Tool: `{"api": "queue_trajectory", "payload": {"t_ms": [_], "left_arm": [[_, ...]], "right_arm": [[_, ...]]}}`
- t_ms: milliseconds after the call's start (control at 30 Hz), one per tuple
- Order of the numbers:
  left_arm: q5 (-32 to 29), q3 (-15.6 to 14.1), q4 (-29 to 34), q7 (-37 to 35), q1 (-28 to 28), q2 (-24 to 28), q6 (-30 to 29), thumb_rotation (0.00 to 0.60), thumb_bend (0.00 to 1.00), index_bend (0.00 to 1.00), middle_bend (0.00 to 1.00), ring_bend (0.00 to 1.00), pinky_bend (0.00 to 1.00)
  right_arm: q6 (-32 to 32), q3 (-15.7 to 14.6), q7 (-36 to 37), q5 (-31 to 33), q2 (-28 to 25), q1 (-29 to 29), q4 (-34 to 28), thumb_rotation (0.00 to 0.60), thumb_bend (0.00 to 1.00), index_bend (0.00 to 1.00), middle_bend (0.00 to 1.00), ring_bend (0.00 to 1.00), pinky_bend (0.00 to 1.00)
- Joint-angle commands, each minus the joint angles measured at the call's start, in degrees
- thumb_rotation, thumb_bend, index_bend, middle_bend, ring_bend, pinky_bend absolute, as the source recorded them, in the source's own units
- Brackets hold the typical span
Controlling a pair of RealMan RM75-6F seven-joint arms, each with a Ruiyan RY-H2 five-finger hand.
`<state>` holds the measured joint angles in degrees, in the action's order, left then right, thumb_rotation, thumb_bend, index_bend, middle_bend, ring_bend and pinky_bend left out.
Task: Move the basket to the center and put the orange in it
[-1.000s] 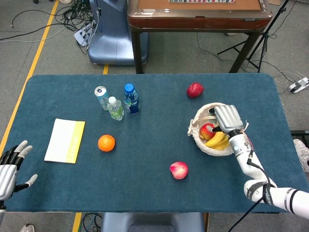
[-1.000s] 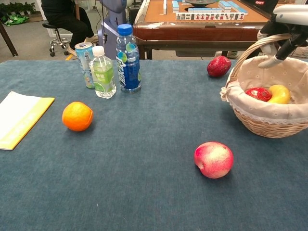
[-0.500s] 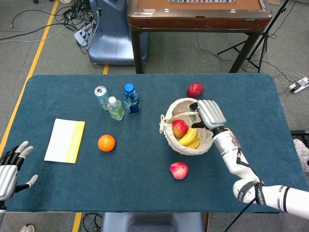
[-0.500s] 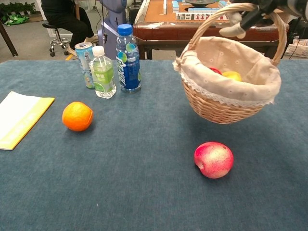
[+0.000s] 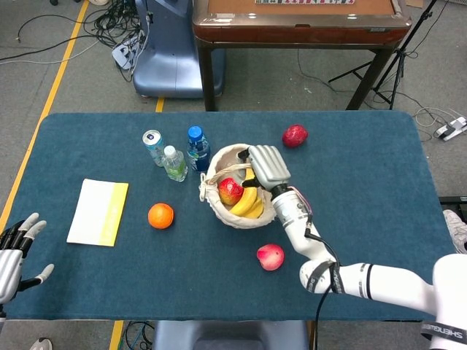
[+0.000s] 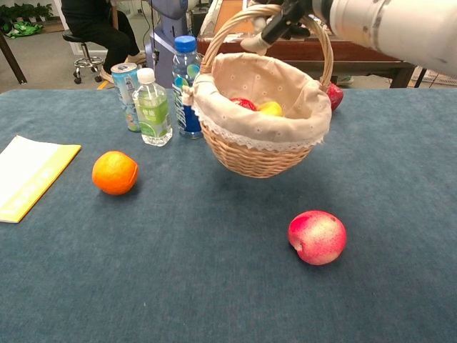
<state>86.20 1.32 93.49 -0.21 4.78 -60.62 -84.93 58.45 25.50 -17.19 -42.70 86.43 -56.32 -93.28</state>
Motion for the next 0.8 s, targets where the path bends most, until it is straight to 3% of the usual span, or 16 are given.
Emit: {"api": "queue_trajectory", "payload": {"t_ms": [33,233,433,667,800], "left_arm": [[-0.03,0.01,-0.17,-0.17,-0.15,0.12,-0.19,0.6,0.25,0.15,0.05,0.06,0.09],[0.05,0.0,-0.51,-0.57,-0.23,0.21,-0.22,0.6,0.25,0.15,0.05,0.06,0.09],[0.02,-0.02,-0.83,-0.84,-0.38,0.13,-0.29,0.6,0.25,0.15,0.05,0.06,0.08],[-0.22,0.0,-1.29,-0.8,-0.19,-0.02,0.32,0.6,0.25,0.15,0.05,0.06,0.08],[-0.23,0.19,-1.48,-0.83,0.29,0.0,0.93,0.6,0.25,0.15,0.05,0.06,0.08]], "right_arm": [[0.25,0.44,-0.9,1.65,2.46,-1.73,2.5,0.6,0.28,0.78,0.65,0.76,0.91],[-1.05,0.56,-0.47,3.23,5.61,-3.65,6.14,0.6,0.26,0.7,0.58,0.69,0.85],[-3.51,-0.58,-0.8,4.08,6.13,-4.42,7.31,0.6,0.2,0.51,0.44,0.51,0.74],[-6.98,-1.74,-0.43,3.87,3.72,-4.45,6.27,0.6,0.18,0.2,0.21,0.23,0.38],[-7.82,-2.65,-1.16,4.03,1.41,-4.21,4.75,0.6,0.17,0.09,0.12,0.15,0.28]]}}
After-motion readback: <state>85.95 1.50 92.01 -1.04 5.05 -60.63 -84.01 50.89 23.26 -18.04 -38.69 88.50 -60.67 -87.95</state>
